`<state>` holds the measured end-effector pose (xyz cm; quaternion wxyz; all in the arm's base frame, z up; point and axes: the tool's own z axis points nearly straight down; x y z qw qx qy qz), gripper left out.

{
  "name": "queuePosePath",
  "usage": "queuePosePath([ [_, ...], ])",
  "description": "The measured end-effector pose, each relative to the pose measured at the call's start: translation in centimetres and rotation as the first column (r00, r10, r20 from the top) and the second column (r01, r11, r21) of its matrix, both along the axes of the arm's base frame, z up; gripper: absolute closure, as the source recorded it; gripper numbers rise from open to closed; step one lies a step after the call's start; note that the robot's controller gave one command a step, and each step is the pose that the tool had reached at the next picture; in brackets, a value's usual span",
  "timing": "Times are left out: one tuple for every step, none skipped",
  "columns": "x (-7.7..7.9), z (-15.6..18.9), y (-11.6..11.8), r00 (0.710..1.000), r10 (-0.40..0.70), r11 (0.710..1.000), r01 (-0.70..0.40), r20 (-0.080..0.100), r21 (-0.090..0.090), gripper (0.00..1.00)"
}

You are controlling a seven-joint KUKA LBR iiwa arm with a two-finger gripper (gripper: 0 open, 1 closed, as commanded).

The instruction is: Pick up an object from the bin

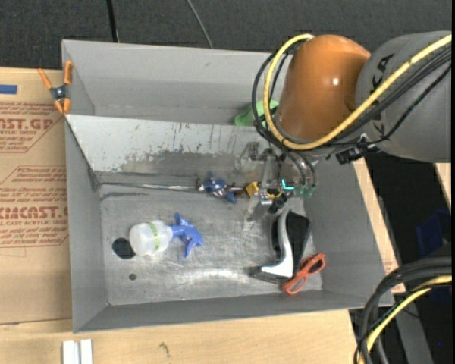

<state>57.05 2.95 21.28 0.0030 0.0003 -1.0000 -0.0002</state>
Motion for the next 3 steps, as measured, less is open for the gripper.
queuePosePath([
  [0.2,0.5,0.0,1.0,-0.001,1.0,0.001,0.008,0.0,0.0],
  [0.9,-3.4,3.1,1.0,0.015,1.0,-0.015,0.018,-0.001,0.0],
  [-2.2,-8.1,3.8,0.989,0.151,0.989,-0.151,0.008,0.004,0.0],
])
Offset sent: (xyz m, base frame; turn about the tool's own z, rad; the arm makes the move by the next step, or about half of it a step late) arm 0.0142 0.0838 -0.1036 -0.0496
